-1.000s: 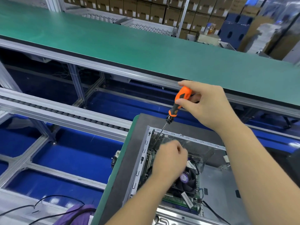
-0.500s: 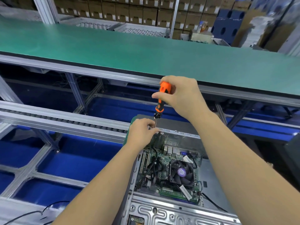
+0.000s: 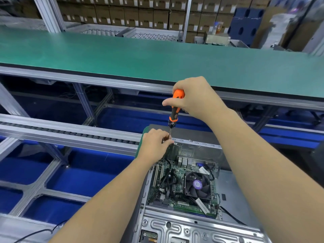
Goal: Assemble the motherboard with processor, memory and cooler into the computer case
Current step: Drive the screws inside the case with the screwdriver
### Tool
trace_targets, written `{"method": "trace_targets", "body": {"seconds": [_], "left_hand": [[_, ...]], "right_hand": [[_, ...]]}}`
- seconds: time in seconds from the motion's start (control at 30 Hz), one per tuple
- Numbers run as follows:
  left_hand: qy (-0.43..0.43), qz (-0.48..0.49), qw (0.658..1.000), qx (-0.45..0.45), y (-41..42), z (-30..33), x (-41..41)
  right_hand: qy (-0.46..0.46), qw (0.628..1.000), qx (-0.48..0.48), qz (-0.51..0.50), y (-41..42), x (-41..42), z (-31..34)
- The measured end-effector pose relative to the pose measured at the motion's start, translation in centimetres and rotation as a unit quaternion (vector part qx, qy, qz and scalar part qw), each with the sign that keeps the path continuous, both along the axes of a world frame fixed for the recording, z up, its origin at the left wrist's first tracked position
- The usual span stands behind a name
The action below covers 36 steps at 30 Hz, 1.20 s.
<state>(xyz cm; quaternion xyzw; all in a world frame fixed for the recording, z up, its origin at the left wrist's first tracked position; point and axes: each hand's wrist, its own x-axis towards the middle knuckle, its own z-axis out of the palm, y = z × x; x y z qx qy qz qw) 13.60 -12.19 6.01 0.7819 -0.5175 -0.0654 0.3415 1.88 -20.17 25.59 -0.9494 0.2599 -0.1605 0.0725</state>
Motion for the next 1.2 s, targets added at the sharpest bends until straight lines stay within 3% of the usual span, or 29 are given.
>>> {"method": "trace_targets", "body": {"seconds": [0.2,1.2], "left_hand": [[0.008,-0.007,1.0,0.0,0.0,-0.1,0.2],[-0.018,-0.017,0.999,-0.03,0.2,0.1,0.0]], "right_hand": [[0.0,0.997,0.04,0.071,0.1,-1.0,0.3],[-0.004,0.997,0.022,0.067,0.1,-1.1,0.7]]}}
